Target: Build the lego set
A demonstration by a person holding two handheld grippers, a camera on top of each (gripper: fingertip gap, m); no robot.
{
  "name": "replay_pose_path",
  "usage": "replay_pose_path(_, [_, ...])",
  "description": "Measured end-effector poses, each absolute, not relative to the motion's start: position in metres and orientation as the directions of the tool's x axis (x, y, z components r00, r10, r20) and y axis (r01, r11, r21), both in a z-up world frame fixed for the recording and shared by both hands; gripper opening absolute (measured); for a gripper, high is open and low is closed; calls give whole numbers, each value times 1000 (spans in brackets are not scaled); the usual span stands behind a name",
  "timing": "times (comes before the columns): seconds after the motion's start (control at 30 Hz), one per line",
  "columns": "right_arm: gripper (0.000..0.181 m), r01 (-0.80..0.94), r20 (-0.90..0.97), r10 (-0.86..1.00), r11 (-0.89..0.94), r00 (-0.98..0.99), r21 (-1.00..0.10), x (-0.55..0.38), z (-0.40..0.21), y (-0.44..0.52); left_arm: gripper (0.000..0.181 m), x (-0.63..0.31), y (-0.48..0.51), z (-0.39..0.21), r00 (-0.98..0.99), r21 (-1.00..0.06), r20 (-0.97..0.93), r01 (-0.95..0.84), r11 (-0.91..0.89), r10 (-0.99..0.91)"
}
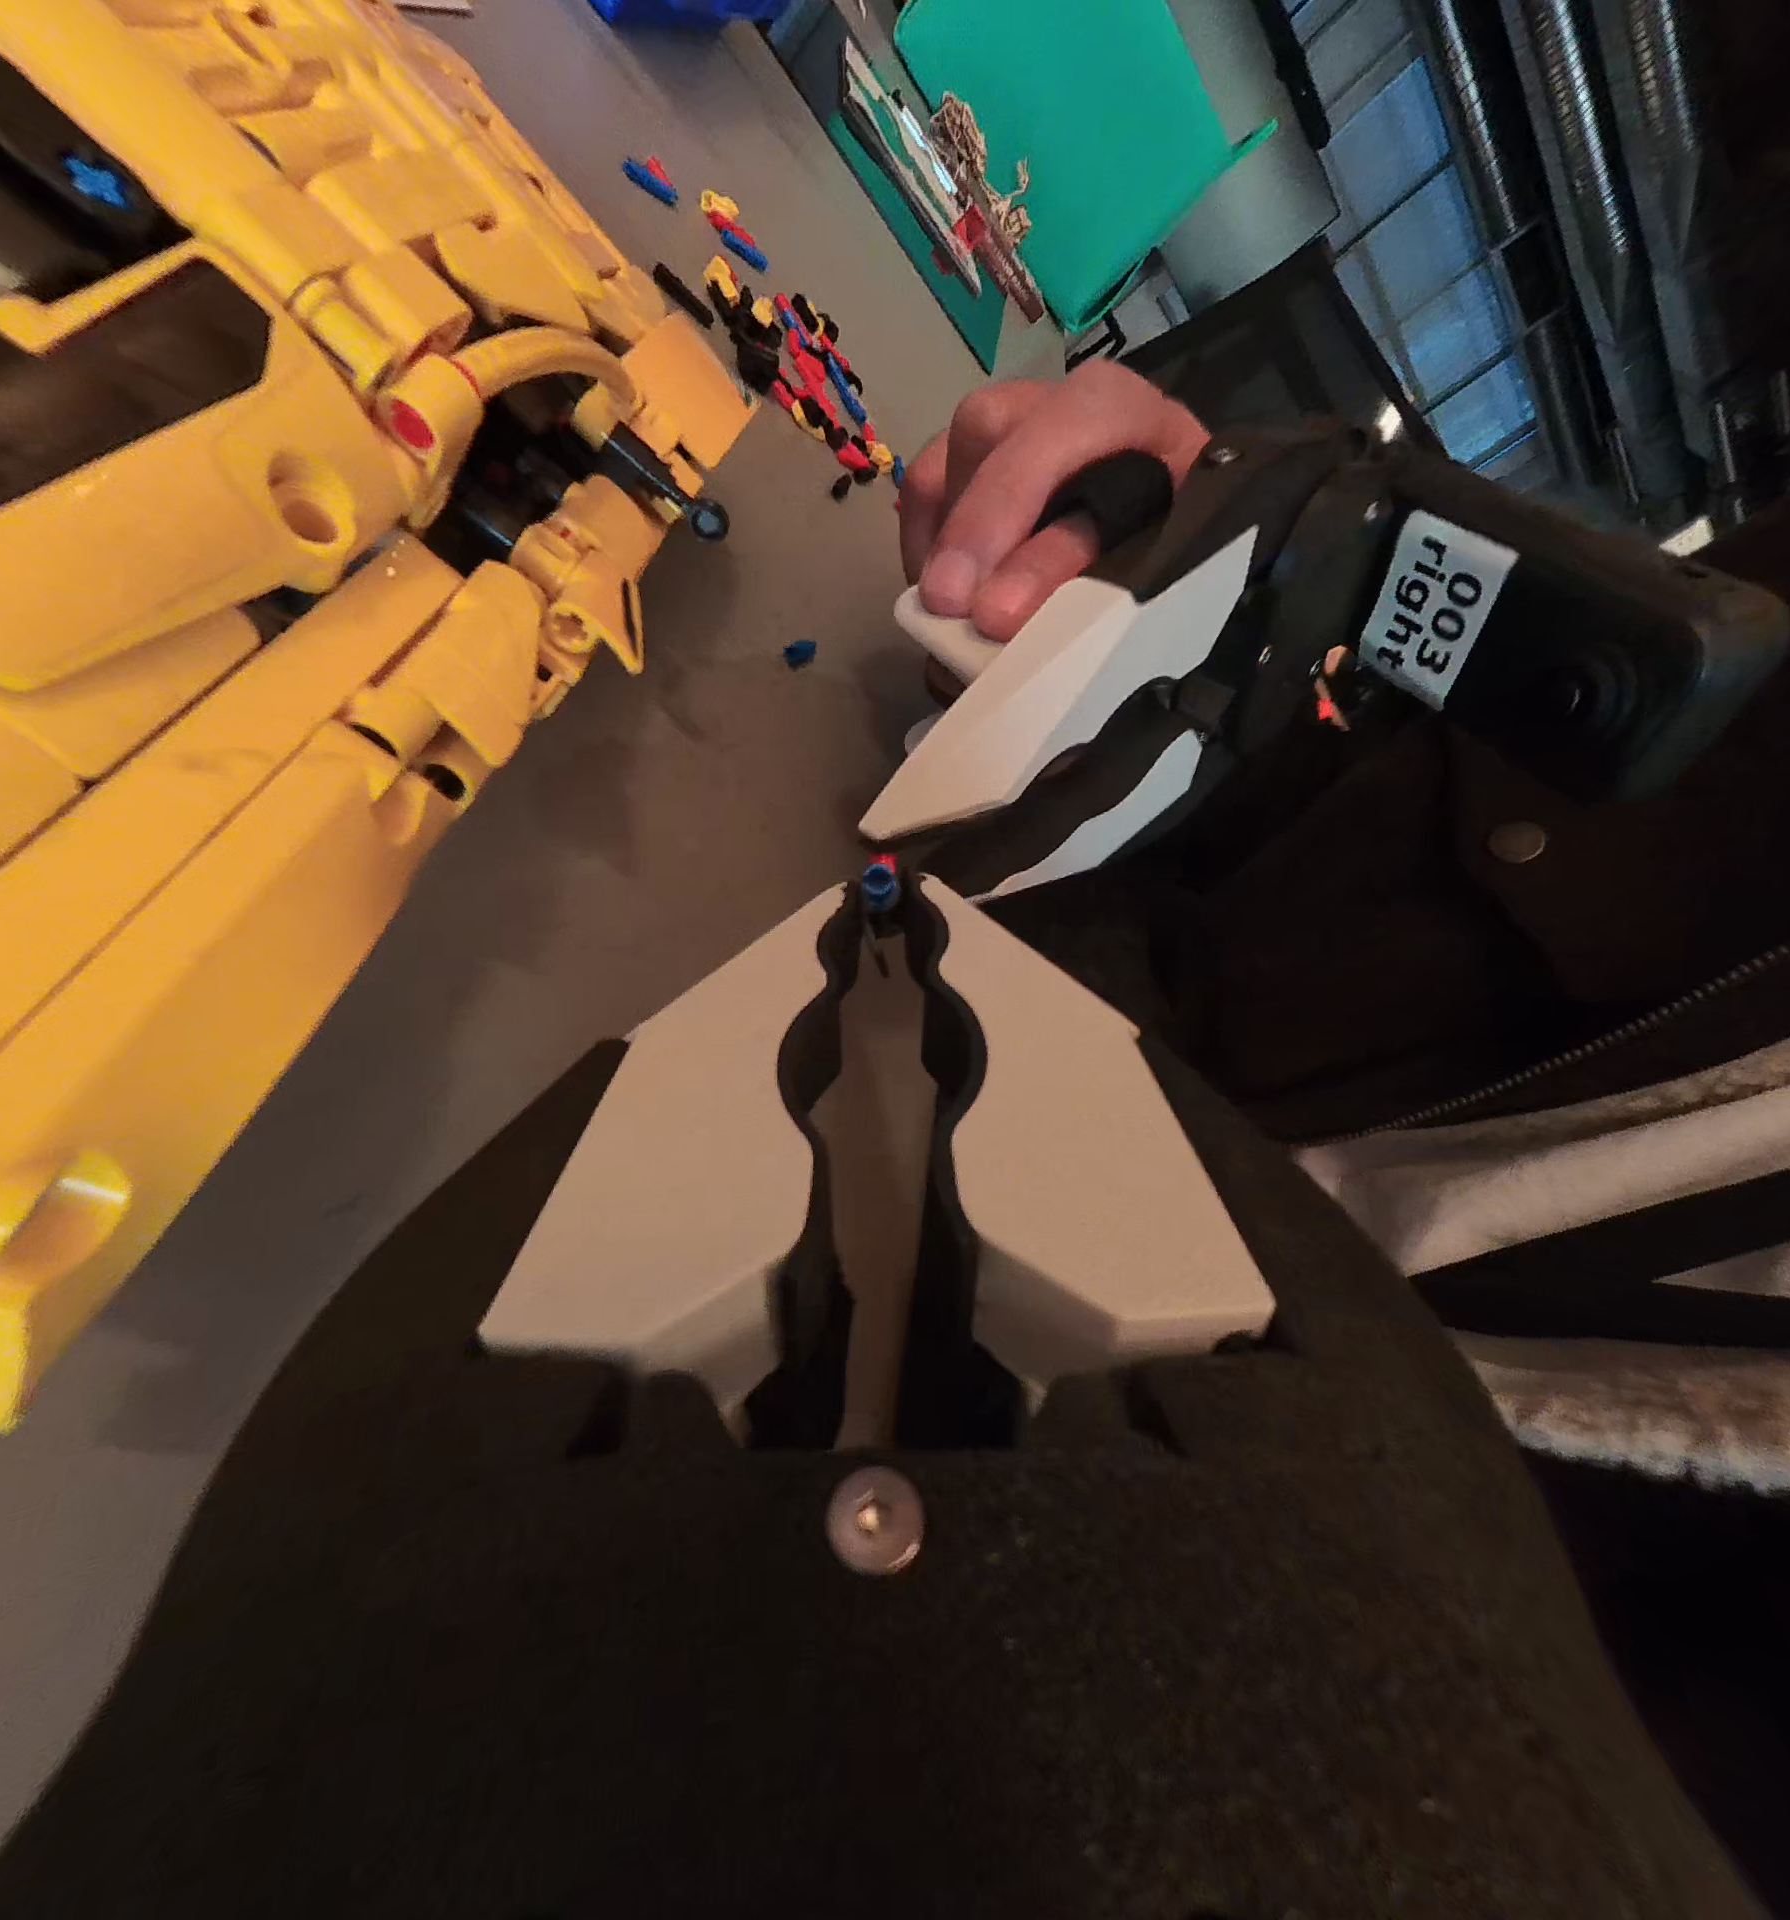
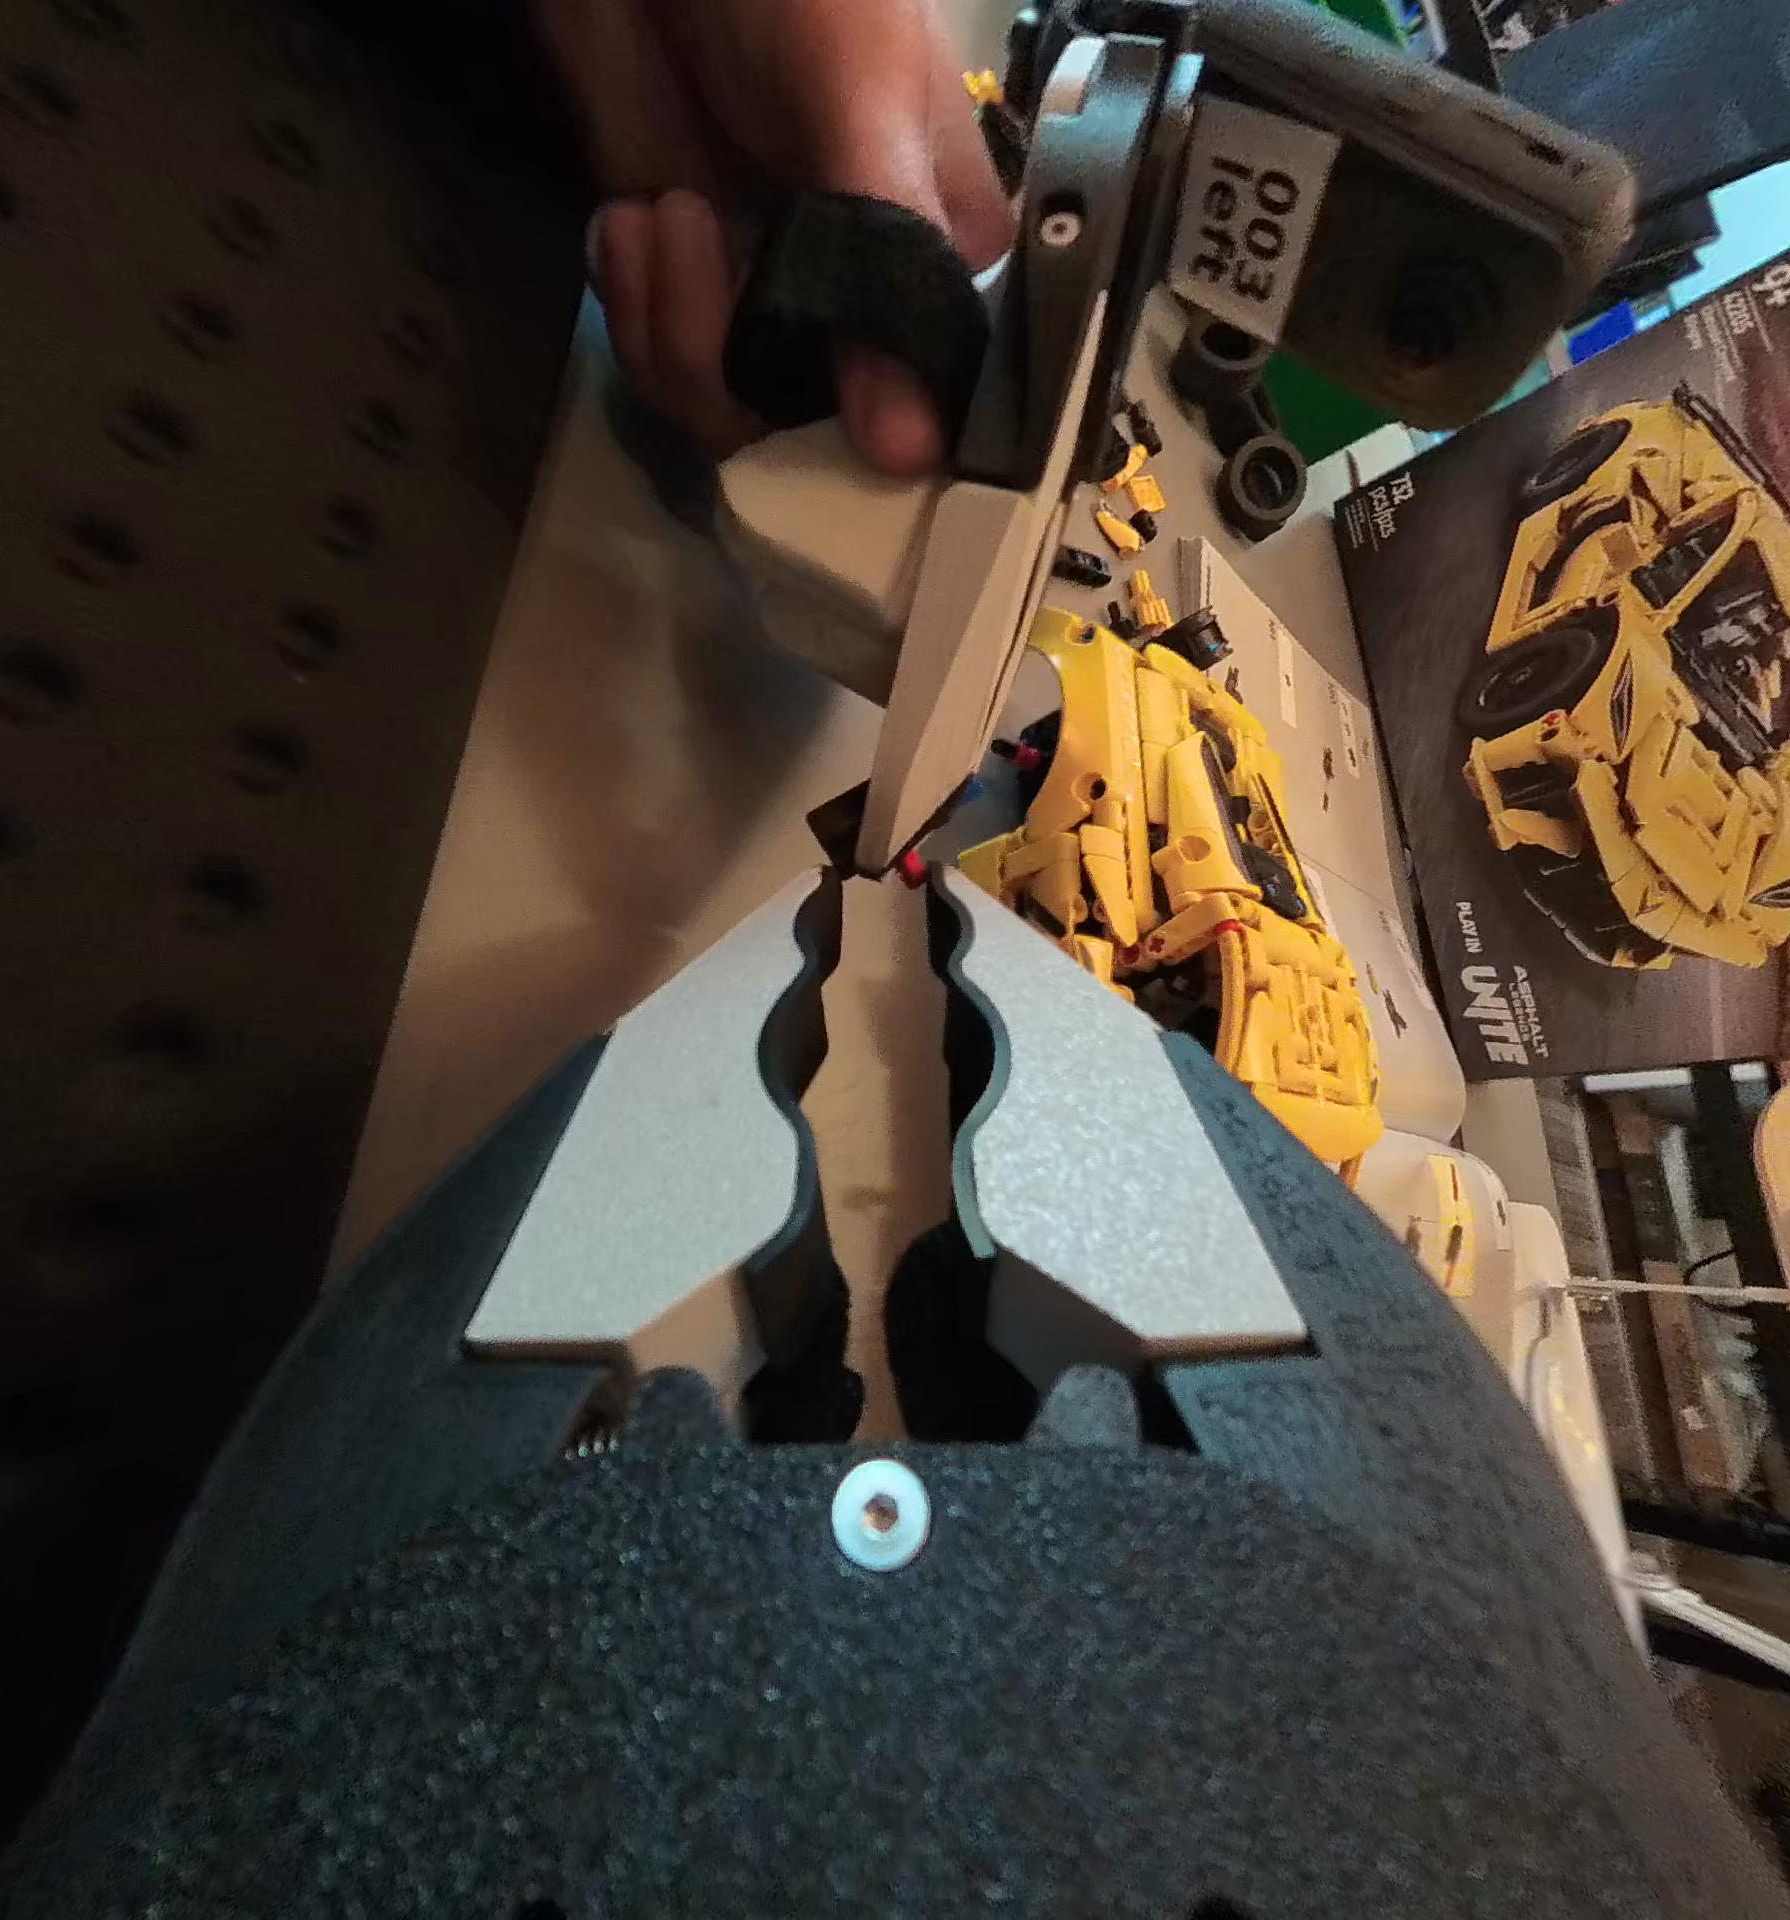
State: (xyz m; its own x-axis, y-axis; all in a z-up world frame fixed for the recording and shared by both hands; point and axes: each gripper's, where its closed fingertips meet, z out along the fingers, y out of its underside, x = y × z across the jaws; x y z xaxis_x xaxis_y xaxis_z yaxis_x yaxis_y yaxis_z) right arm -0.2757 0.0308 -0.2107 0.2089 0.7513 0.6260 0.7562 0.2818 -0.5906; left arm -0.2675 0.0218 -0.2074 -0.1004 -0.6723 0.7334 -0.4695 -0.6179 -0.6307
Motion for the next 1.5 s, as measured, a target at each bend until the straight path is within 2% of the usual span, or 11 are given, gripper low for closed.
replay_pose_path(0.03, [14, 747, 606, 755, 248, 250, -617, -275, -208, 33, 7, -268, 24, -205, -104, -632, 738, -454, -628, -667])
replay_pose_path(0.07, [2, 740, 586, 748, 195, 312, -643, -270, -204, 37, 6, -269, 27, -201, -108, -635, 743, -427, -644, -661])
replay_pose_path(0.1, [3, 700, 576, 713, 169, 399, -694, -267, -193, 43, 6, -270, 30, -195, -120, -633, 754, -398, -664, -646])
replay_pose_path(0.2, [39, 486, 422, 705, 125, 570, -865, -273, -161, 46, 6, -271, 41, -157, -244, -600, 797, -218, -770, -552])
replay_pose_path(0.27, [47, 424, 359, 710, 95, 605, -901, -282, -154, 49, 6, -274, 49, -136, -325, -545, 810, -107, -831, -489])
replay_pose_path(0.43, [32, 433, 464, 605, 209, 647, -877, -285, -133, 51, 6, -278, 52, -120, -443, -427, 820, -51, -903, -362])
replay_pose_path(0.7, [33, 365, 371, 651, 152, 662, -918, -286, -134, 50, 6, -280, 54, -117, -472, -397, 817, -42, -917, -332])
replay_pose_path(0.87, [31, 405, 419, 634, 178, 650, -897, -289, -135, 51, 6, -278, 46, -117, -493, -398, 813, -85, -913, -309])
replay_pose_path(0.97, [18, 392, 429, 625, 207, 652, -897, -286, -129, 49, 7, -279, 42, -115, -512, -385, 811, -105, -917, -283])
replay_pose_path(1.2, [12, 390, 430, 700, 230, 571, -892, -287, -134, 37, 6, -278, 30, -120, -508, -397, 822, -183, -899, -259])
replay_pose_path(1.5, [13, 318, 296, 847, 160, 441, -934, -293, -144, 18, 7, -282, 8, -130, -485, -530, 799, -290, -797, -355])
